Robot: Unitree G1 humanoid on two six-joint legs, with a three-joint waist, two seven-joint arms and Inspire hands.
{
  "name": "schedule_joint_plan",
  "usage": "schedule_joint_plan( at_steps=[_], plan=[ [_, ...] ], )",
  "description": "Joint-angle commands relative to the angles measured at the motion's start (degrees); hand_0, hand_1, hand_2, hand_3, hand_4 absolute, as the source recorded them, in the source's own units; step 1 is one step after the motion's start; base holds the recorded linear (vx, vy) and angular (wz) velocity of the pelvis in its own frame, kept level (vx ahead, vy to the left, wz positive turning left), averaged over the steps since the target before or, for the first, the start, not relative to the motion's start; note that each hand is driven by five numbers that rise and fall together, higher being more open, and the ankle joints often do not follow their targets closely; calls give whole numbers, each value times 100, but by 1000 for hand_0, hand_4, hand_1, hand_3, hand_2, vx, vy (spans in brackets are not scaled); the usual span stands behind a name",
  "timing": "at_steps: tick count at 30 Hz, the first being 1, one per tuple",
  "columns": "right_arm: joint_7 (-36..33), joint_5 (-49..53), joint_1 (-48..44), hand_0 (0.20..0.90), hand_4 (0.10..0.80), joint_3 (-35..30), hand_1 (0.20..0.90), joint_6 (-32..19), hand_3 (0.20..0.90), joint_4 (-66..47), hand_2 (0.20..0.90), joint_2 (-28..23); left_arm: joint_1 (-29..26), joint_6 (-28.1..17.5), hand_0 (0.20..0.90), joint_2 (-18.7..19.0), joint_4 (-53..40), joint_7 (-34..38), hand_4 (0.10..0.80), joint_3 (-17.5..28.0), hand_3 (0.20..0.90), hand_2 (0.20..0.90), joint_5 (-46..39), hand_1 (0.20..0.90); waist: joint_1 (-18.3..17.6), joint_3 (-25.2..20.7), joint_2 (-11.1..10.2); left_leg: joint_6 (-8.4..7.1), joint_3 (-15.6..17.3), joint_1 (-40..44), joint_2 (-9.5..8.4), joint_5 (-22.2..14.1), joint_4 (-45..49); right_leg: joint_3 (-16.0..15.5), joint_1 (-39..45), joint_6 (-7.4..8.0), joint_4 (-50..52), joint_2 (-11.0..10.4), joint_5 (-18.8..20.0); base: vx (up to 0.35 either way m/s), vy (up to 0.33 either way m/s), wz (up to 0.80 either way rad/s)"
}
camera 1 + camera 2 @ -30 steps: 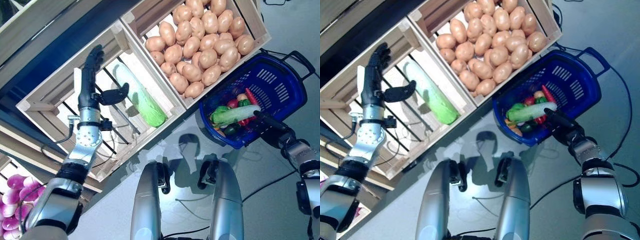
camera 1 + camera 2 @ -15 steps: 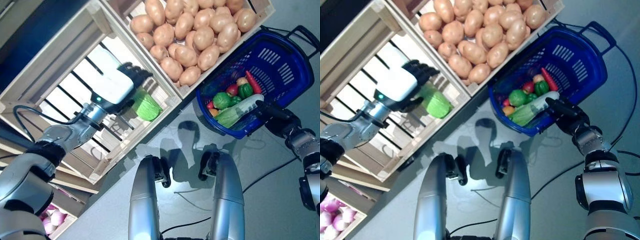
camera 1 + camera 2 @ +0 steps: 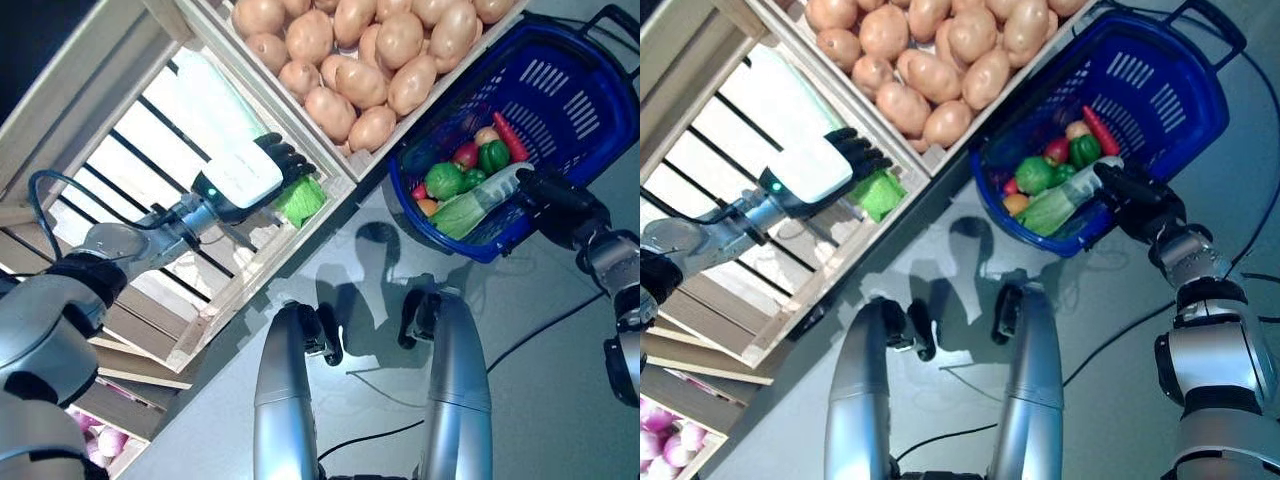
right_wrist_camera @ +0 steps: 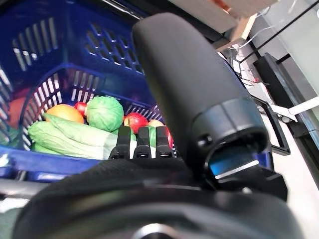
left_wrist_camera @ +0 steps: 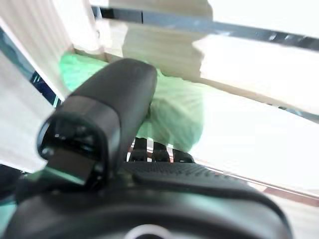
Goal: Put vegetables into the basket
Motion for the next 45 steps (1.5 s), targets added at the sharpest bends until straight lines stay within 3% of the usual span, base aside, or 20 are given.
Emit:
schedule_joint_plan(
  at_steps=[1, 6, 11, 12, 13, 14, 15, 19, 29, 35, 39, 45],
  plan=[
    [20, 431, -239, 900, 800, 49, 900, -265, 900, 219, 900, -425, -682, 323, 900, 345, 237, -531, 800, -223, 900, 900, -494, 900, -148, -6, 25, -90, -57, 66, 99, -349, -257, 29, 383, 245, -480, -253, 63, 0, 0, 0],
    [-5, 537, -219, 900, 800, 74, 900, -274, 900, 225, 900, -416, -614, 199, 900, 352, 455, -1329, 800, -309, 900, 900, -843, 900, -141, -3, 9, -72, -88, -129, 144, -371, -144, 10, 211, 241, -397, -301, 57, -11, 11, -3],
    [75, 587, -299, 900, 800, 206, 900, -233, 900, 256, 900, -384, -596, 557, 900, 259, 606, -2248, 800, -477, 900, 900, -1315, 900, -131, -5, -21, -41, -114, -258, 179, -403, -28, 8, 102, 249, -311, -335, 49, -8, 2, -2],
    [84, 606, -317, 900, 800, 223, 900, -220, 900, 265, 900, -398, -614, 605, 813, 254, 608, -2299, 742, -489, 813, 813, -1343, 813, -130, -8, -26, -38, -113, -247, 184, -404, -30, 2, 112, 249, -313, -338, 48, 0, 0, 0],
    [111, 616, -309, 900, 800, 223, 900, -227, 900, 272, 900, -405, -630, 627, 540, 256, 617, -2283, 560, -493, 540, 540, -1349, 540, -129, -9, -27, -32, -114, -240, 189, -409, -29, -3, 120, 246, -313, -343, 43, 0, 0, 0],
    [124, 623, -304, 900, 800, 223, 900, -226, 900, 270, 900, -410, -639, 628, 474, 259, 612, -2268, 516, -493, 474, 474, -1336, 474, -129, -10, -28, -31, -112, -233, 194, -408, -34, -7, 129, 245, -318, -346, 43, 0, 0, 0],
    [154, 643, -297, 900, 800, 225, 900, -220, 900, 270, 900, -425, -670, 630, 300, 276, 586, -2289, 400, -506, 300, 300, -1321, 300, -129, -21, -28, -28, -108, -219, 205, -404, -46, -16, 148, 243, -332, -349, 45, 0, 0, 0],
    [192, 699, -287, 900, 800, 190, 900, -226, 900, 247, 900, -453, -759, 692, 300, 342, 455, -2342, 400, -496, 300, 300, -1475, 300, -109, -74, -20, -42, -85, -118, 226, -374, -158, -44, 257, 239, -433, -351, 59, 0, 0, 0],
    [333, 659, -204, 900, 800, 61, 900, -274, 900, 236, 900, -461, -674, 368, 300, 395, 453, -1686, 400, -254, 300, 300, -1446, 300, -77, -210, -45, -81, 20, 406, 247, -328, -509, -146, 791, 241, -736, -335, 55, 0, 1, 0],
    [694, -81, -101, 900, 800, 210, 900, -976, 900, -39, 900, -375, -340, -139, 300, 335, 445, -1450, 400, 216, 300, 300, -1731, 300, -66, -423, -78, -116, 128, 991, 189, -212, -1016, -164, 1343, 227, -1137, -275, 92, 2, 7, -3],
    [558, -259, 84, 900, 800, 229, 900, -1366, 900, -419, 900, -301, 119, -577, 300, 236, 519, -1287, 400, 855, 300, 300, -2278, 300, -80, -635, -119, -137, 170, 1537, 99, -71, -1487, -179, 1871, 173, -1522, -260, 122, 18, 7, -5],
    [548, -628, 540, 900, 800, -219, 900, -1444, 900, -728, 900, -209, 782, -1172, 300, 82, 501, -1358, 400, 2026, 300, 300, -2715, 300, -46, -1040, -227, -112, 227, 2311, 7, 21, -2034, -335, 2706, 124, -2017, -305, 94, 40, -20, 2]
  ],
)
